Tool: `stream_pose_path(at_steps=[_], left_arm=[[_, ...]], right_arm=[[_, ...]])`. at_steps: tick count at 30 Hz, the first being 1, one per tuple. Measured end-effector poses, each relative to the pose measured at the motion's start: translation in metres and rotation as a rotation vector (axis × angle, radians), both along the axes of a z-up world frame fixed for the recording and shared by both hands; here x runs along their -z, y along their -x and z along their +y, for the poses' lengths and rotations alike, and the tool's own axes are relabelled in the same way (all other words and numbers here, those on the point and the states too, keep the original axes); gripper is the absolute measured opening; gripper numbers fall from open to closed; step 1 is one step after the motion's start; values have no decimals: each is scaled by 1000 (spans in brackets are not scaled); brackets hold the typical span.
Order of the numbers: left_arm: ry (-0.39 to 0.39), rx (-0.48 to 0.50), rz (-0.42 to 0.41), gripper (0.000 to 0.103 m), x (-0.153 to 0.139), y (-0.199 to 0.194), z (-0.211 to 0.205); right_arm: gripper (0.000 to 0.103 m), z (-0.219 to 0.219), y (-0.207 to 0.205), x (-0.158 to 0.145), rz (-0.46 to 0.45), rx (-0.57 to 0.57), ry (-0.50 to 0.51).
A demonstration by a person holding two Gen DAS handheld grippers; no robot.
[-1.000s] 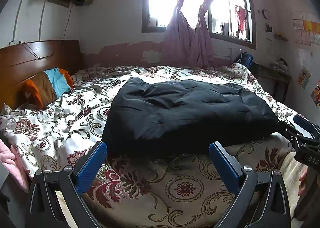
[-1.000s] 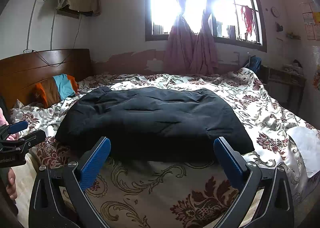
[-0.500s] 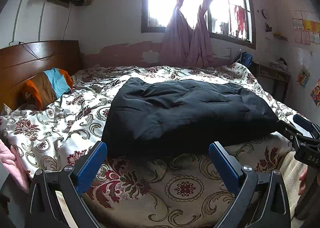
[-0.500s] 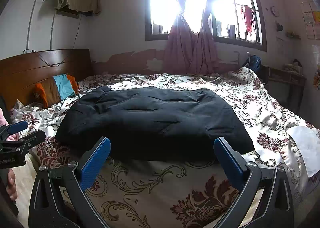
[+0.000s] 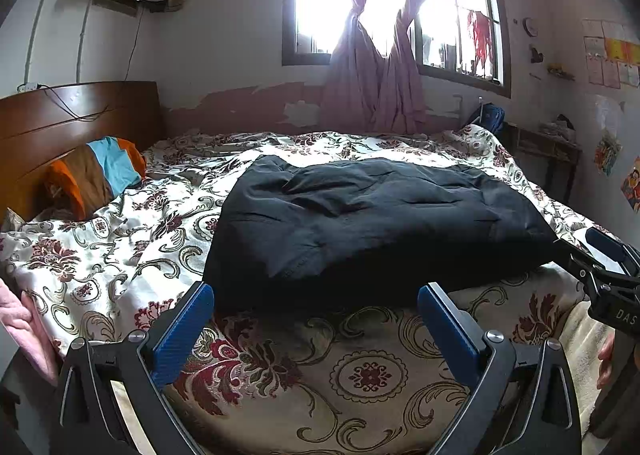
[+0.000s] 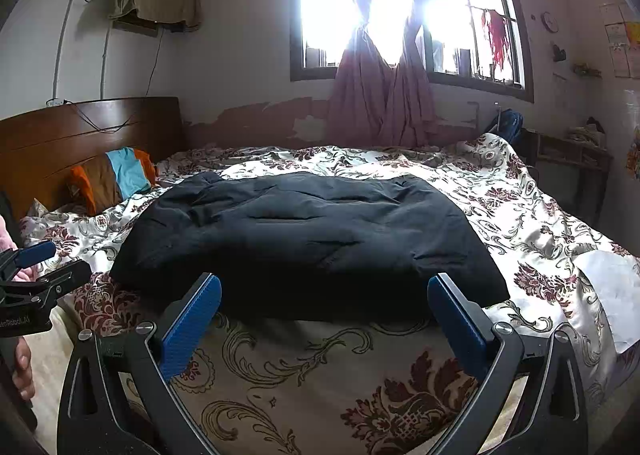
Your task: Fold large clothes
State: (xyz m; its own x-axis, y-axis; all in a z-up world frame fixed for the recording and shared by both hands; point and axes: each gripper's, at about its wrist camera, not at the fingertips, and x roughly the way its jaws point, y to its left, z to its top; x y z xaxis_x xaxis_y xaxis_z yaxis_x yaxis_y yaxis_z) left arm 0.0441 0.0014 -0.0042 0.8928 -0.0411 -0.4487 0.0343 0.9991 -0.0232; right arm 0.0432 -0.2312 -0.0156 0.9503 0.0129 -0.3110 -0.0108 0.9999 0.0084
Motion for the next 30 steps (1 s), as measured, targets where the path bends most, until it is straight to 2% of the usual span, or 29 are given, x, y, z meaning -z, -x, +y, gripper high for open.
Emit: stream_pose_path(at_steps=[22, 26, 30], left_arm=[[-1, -4, 3, 103, 0, 0, 1], [-32, -60, -2, 103, 0, 0, 3], [-35, -66, -18, 103, 0, 1, 6]], right_arm=[[101, 0, 0, -1, 1, -2, 1], [101, 1, 0, -1, 1, -1, 0], [101, 3, 1, 1, 2, -4, 2]])
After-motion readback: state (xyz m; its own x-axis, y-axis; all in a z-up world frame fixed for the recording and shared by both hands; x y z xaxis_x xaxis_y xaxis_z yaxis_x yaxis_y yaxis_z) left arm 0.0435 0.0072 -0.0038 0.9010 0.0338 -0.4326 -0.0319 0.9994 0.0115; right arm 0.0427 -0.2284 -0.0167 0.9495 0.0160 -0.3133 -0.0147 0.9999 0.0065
